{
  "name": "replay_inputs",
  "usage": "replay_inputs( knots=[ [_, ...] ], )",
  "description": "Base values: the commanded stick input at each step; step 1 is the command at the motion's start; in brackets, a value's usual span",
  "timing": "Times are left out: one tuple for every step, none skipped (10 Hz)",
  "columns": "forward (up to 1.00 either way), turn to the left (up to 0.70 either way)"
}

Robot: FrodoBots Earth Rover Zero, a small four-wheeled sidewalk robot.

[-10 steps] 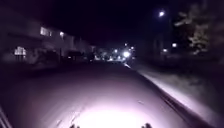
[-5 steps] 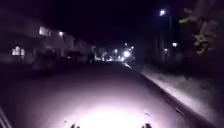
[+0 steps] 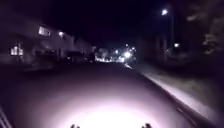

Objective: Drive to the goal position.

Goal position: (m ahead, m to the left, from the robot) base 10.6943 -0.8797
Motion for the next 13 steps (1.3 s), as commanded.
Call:
replay_inputs(
  knots=[
    [0.7,-0.1],
    [0.7,-0.04],
    [0.7,-0.07],
    [0.7,-0.25],
    [0.7,-0.22],
    [0.7,0.0],
    [0.7,0.0],
    [0.7,0.0],
    [0.7,0.0],
    [0.7,0.0],
    [0.7,0.0],
    [0.7,0.0],
    [0.7,0.0]
  ],
)
